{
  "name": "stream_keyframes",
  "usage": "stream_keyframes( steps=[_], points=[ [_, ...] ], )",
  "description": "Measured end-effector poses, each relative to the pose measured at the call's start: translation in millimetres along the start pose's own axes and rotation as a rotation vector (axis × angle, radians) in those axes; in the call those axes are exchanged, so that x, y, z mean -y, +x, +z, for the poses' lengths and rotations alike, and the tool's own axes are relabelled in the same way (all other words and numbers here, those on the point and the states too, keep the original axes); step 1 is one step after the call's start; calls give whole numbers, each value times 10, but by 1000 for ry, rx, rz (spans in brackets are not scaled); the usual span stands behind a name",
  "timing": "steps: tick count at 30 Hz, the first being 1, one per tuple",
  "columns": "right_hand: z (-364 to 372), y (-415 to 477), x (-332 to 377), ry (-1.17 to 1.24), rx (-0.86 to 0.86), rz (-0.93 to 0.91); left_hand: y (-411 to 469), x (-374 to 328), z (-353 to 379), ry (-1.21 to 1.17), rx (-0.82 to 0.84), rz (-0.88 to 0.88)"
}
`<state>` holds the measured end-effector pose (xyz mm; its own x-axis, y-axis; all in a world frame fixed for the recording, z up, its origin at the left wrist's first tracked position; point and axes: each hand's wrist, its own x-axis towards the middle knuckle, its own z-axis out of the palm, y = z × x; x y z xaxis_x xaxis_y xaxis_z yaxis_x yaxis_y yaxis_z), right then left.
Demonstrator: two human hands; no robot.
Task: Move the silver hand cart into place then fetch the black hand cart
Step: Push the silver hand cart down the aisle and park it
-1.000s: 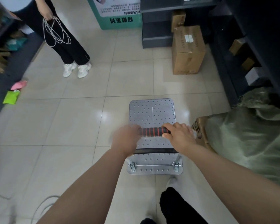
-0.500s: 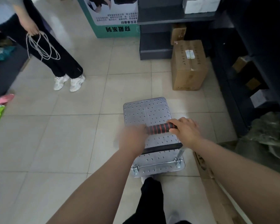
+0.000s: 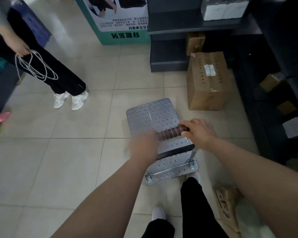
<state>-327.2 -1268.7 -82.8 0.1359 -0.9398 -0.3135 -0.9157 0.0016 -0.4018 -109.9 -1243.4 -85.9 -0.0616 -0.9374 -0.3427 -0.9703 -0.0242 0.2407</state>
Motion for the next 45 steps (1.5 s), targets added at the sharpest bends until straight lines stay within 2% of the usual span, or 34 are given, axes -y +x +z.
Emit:
stream_keyframes(
  steps=[11, 22, 27, 42, 45],
  points=[
    [-613, 1730, -144, -50, 79, -141, 1425, -243, -554, -13, -11, -165],
    [-1150, 3233, -81, -148, 101, -220, 2732, -295, -1041, -57, 3, -235],
    [-1388, 3958, 70, -128, 144, -238, 3369, -150, -1289, -95, -8, -231],
    [-1480, 5765, 921, -186, 53, -308, 4992, 793, -2200, -31, 5, -271],
    [-1542, 6212, 1088, -176, 108, -333, 5336, 1003, -2408, -35, 23, -284]
  ],
)
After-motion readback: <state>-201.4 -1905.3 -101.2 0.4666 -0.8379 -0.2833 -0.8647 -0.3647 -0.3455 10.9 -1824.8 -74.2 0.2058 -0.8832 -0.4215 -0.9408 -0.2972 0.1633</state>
